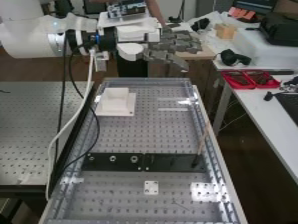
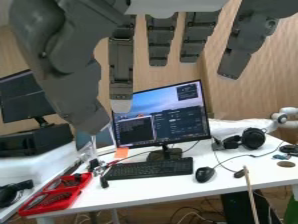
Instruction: Grab the paper clip and place it in the clear container
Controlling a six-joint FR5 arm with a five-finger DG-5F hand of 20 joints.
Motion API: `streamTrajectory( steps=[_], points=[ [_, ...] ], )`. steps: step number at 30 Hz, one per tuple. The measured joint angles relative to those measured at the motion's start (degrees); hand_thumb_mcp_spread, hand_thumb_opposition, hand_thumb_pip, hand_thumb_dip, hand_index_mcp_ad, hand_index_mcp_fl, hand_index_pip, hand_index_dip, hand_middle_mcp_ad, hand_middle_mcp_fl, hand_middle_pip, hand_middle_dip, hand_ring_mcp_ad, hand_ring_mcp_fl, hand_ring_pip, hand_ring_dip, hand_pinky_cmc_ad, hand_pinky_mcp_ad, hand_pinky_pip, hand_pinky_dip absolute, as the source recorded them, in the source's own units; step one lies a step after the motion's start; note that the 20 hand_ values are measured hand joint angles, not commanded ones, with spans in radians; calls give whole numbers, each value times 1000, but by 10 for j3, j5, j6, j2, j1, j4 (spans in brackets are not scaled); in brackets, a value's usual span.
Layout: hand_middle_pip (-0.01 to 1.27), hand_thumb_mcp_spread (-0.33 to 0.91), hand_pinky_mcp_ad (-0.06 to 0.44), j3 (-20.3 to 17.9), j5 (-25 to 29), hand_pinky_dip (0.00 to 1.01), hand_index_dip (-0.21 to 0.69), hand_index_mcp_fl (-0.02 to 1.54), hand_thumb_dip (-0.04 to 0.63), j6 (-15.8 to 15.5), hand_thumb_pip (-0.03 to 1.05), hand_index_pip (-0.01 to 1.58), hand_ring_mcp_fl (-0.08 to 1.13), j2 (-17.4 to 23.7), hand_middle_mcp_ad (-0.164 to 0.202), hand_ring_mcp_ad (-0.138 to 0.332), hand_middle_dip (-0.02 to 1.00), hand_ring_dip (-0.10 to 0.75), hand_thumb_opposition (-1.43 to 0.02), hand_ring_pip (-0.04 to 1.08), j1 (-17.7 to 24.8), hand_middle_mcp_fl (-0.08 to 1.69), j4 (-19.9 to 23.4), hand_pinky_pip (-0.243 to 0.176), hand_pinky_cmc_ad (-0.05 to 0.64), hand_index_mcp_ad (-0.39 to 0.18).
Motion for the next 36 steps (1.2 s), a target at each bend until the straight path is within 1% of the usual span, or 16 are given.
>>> streamTrajectory(
  steps=[4, 7, 14, 19, 22, 24, 26, 28, 30, 33, 36],
  points=[
    [124, 363, 279, 5, -5, 466, 113, 21, 297, -13, 726, 1306, 0, 7, 37, 101, 175, 112, -794, 93, -4, 24, -14, -63, 340, -154],
    [124, 363, 279, 6, -6, 466, 113, 21, 297, -17, 726, 1306, 0, 11, 37, 101, 171, 112, -794, 96, -7, 24, -19, -63, 340, -154],
    [126, 363, 279, 7, -5, 466, 113, 33, 297, -16, 726, 1304, 0, 14, 33, 101, 175, 112, -794, 96, -11, 24, -26, -63, 340, -154],
    [126, 363, 279, 7, -6, 466, 113, 31, 297, -22, 726, 1304, 0, 15, 33, 101, 175, 112, -794, 96, -11, 26, -29, -63, 340, -154],
    [126, 363, 279, 6, -7, 466, 113, 35, 297, -25, 700, 1309, 0, 16, 33, 101, 175, 112, -794, 96, -12, 26, -29, -63, 340, -154],
    [124, 367, 279, 6, -8, 466, 113, 24, 297, -26, 700, 1272, 0, 16, 37, 101, 175, 112, -794, 96, -14, 24, -31, -63, 340, -154],
    [126, 353, 278, 6, -8, 466, 113, 19, 297, -28, 700, 1194, 0, 16, 37, 101, 175, 112, -794, 96, -15, 24, -35, -63, 340, -154],
    [126, 332, 278, 6, -9, 466, 113, 24, 297, -30, 700, 1028, 0, 15, 37, 101, 175, 112, -794, 96, -17, 28, -38, -63, 340, -154],
    [126, 337, 279, 5, -12, 466, 120, 19, 300, -30, 677, 813, 0, 15, 33, 101, 175, 112, -794, 96, -19, 24, -41, -63, 340, -154],
    [124, 304, 279, 4, -15, 466, 120, 21, 297, -32, 651, 511, 0, 17, 33, 101, 175, 112, -785, 96, -22, 3, -42, -63, 340, -154],
    [124, 288, 279, 3, -17, 471, 124, 19, 284, -36, 620, 325, 0, 19, 33, 101, 171, 112, -747, 93, -25, 7, -46, -63, 340, -154]
  ],
)
